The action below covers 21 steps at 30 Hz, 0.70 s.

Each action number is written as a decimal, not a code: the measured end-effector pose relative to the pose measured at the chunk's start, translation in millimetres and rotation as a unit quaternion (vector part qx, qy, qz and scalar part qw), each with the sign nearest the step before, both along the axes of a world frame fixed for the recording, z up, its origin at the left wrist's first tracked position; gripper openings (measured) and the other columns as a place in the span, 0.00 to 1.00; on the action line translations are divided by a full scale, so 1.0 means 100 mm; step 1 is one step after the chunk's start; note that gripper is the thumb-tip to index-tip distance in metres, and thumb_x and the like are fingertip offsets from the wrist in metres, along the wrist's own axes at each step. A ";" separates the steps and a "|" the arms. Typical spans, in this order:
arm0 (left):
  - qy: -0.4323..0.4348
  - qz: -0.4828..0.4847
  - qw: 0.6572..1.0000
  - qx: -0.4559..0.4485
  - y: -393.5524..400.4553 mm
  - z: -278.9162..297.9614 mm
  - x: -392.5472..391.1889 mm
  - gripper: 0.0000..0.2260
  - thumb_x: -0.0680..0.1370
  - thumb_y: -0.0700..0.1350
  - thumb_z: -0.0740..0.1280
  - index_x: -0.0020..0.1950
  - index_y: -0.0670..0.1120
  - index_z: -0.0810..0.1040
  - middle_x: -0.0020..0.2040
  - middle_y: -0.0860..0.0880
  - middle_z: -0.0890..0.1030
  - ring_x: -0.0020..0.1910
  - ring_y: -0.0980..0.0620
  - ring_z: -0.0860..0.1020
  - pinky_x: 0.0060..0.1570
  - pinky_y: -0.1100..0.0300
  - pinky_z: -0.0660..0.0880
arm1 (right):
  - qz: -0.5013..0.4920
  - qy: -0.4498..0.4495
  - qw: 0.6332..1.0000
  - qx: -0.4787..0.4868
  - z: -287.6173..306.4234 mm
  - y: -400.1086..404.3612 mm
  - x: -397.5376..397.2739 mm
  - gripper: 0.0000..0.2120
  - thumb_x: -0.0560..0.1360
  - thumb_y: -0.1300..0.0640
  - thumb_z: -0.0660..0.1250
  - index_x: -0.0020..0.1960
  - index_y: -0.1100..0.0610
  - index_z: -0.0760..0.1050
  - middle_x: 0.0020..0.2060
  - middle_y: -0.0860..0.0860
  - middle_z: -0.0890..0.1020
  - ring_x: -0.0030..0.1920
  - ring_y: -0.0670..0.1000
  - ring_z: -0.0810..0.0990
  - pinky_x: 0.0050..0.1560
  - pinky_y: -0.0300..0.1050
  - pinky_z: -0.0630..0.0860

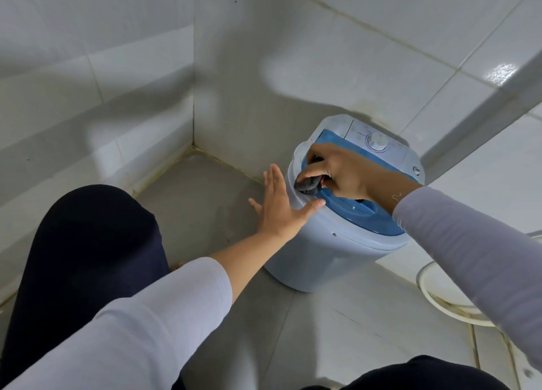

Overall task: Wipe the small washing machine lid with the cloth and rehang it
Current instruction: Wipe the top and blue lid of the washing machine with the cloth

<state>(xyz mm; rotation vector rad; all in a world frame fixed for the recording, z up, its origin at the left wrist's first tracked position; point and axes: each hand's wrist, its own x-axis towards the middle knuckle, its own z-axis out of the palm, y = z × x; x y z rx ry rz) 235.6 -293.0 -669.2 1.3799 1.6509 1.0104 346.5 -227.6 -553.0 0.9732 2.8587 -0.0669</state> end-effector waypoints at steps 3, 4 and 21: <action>-0.026 -0.005 1.000 -0.015 0.00 -0.02 0.00 0.51 0.69 0.66 0.67 0.77 0.47 0.37 0.79 0.52 0.41 0.78 0.54 0.39 0.70 0.33 0.37 | 0.011 -0.003 1.000 0.014 -0.03 0.06 -0.06 0.23 0.66 0.73 0.63 0.54 0.53 0.82 0.49 0.58 0.75 0.51 0.58 0.74 0.48 0.54 0.77; -0.033 -0.008 0.999 -0.018 0.00 -0.02 0.00 0.51 0.69 0.66 0.67 0.77 0.47 0.37 0.79 0.52 0.41 0.78 0.54 0.40 0.70 0.33 0.37 | 0.014 -0.003 1.000 0.018 -0.04 0.09 -0.08 0.24 0.65 0.73 0.64 0.54 0.53 0.82 0.48 0.58 0.75 0.50 0.58 0.73 0.47 0.56 0.77; 0.004 -0.058 0.998 -0.031 0.05 0.03 -0.07 0.50 0.69 0.66 0.66 0.78 0.47 0.40 0.79 0.54 0.43 0.77 0.56 0.38 0.69 0.34 0.35 | -0.076 -0.004 0.990 0.115 -0.13 0.57 -0.23 0.17 0.70 0.71 0.62 0.54 0.60 0.80 0.51 0.60 0.74 0.52 0.61 0.71 0.39 0.48 0.70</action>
